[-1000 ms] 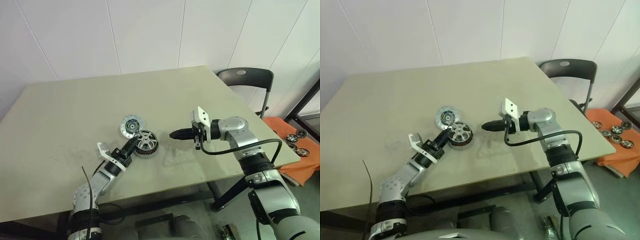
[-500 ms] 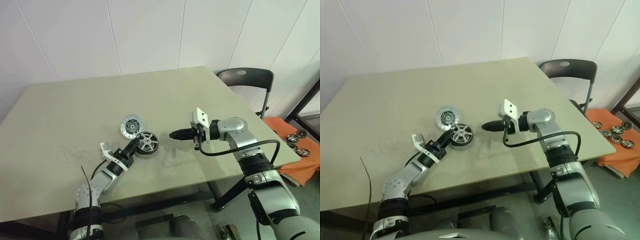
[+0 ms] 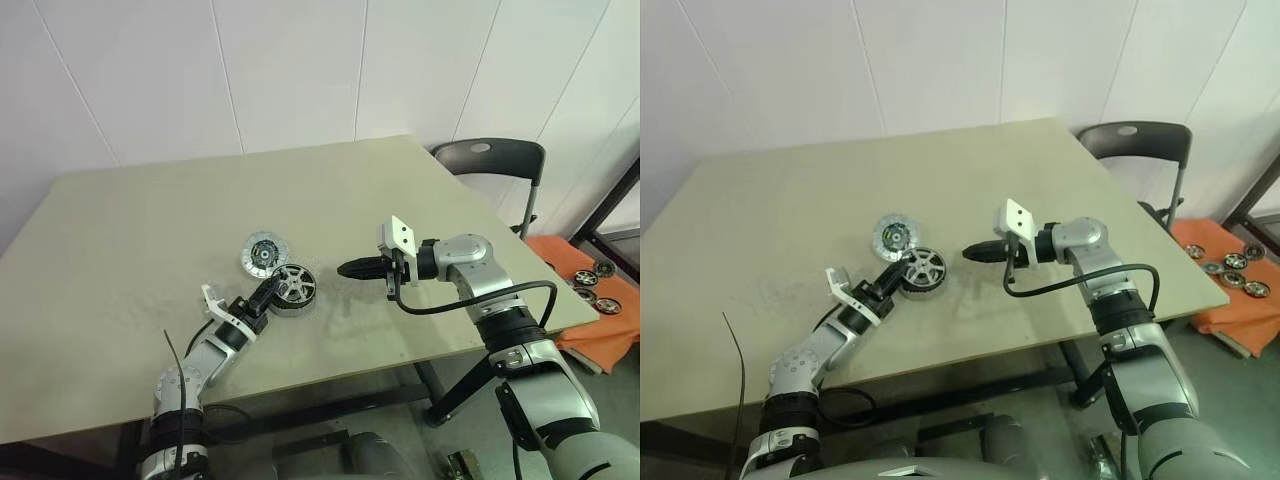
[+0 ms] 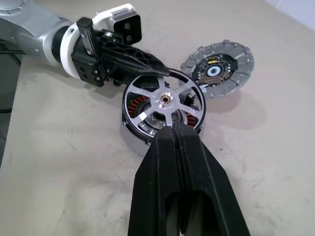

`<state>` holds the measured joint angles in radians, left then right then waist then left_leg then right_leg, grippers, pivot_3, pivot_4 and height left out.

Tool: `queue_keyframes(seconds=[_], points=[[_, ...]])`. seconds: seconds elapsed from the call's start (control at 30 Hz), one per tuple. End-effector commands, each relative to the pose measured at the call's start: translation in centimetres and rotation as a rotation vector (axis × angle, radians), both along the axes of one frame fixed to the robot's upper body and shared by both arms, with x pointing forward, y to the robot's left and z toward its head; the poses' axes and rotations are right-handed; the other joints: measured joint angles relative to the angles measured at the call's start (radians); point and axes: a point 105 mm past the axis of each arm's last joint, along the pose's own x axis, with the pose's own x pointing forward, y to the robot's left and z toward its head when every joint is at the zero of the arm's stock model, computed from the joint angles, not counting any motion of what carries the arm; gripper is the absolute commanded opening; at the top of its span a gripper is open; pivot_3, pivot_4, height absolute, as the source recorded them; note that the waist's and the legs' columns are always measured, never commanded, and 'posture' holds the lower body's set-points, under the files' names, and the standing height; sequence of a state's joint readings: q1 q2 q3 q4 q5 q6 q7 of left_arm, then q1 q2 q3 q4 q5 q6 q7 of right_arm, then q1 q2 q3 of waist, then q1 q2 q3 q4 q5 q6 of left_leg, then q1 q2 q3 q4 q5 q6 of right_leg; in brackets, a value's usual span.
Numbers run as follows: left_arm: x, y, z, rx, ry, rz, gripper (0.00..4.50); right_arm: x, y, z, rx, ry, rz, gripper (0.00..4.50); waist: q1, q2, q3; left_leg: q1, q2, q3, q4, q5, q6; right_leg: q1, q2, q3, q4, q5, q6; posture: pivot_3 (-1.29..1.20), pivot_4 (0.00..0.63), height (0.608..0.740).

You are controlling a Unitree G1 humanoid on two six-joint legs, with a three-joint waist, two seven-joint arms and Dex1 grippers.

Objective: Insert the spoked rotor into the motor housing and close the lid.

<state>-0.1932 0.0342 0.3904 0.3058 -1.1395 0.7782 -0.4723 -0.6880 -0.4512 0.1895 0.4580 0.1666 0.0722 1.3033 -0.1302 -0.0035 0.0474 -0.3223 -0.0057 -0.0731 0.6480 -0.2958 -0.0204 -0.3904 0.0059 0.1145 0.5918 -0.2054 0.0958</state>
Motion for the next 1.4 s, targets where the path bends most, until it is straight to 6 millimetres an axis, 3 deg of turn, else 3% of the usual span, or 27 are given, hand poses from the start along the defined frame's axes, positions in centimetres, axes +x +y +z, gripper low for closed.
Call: queue_keyframes(seconds=[0.03,0.17,0.5,0.8,1.03,1.23,1.4], points=[[-0.2,0.8,-2.5,0.083,0.109,0.03,2.03,0.3,0.6,1.1,0.01,-0.056,0.015,0.0,-0.001,0.002,0.0,0.0,0.0,-0.002,0.0,0.0,0.0,0.001,0.0,-0.001,-0.003,0.0,0.0,0.0,0.0,0.74],[-0.1,1.0,-2.5,0.077,0.124,0.031,3.25,0.3,0.5,1.1,0.01,-0.06,0.012,0.0,0.0,0.002,0.0,0.0,0.0,-0.009,0.0,0.0,0.0,0.01,-0.002,-0.008,-0.016,0.0,0.0,0.0,0.0,0.74],[-0.9,4.4,-1.1,0.122,0.086,0.086,3.25,0.6,1.0,0.8,0.009,-0.063,0.003,0.0,0.0,0.002,0.0,-0.001,-0.001,-0.01,-0.006,0.0,0.0,0.001,0.0,-0.007,-0.007,0.0,0.0,0.0,0.0,0.74],[-2.0,6.5,-1.6,0.163,0.106,0.113,3.25,0.8,1.5,0.5,0.019,-0.064,0.001,0.0,-0.014,0.002,0.0,0.001,-0.001,-0.01,-0.016,0.0,0.0,-0.004,0.001,-0.006,-0.006,-0.001,-0.003,0.0,0.0,0.74],[-2.5,5.9,-2.0,0.176,0.115,0.09,3.25,0.8,1.4,0.3,0.024,-0.062,0.001,0.0,-0.026,0.002,0.0,0.002,-0.001,-0.01,-0.017,0.0,0.0,-0.004,0.001,-0.006,-0.006,-0.002,-0.003,0.0,0.0,0.74],[-1.7,4.6,0.5,0.175,0.02,0.029,3.25,0.7,1.2,0.2,0.023,-0.062,-0.001,0.0,-0.023,0.001,0.0,0.0,-0.001,-0.01,-0.017,0.0,0.0,-0.005,0.001,-0.006,-0.006,-0.002,-0.004,0.0,0.0,0.74],[-0.7,3.0,3.7,0.17,-0.083,-0.025,3.25,0.7,1.1,0.1,0.021,-0.064,-0.003,0.0,-0.018,-0.002,0.002,-0.002,-0.001,-0.01,-0.017,0.0,0.0,-0.006,0.001,-0.006,-0.006,-0.002,-0.004,0.0,0.0,0.74]])
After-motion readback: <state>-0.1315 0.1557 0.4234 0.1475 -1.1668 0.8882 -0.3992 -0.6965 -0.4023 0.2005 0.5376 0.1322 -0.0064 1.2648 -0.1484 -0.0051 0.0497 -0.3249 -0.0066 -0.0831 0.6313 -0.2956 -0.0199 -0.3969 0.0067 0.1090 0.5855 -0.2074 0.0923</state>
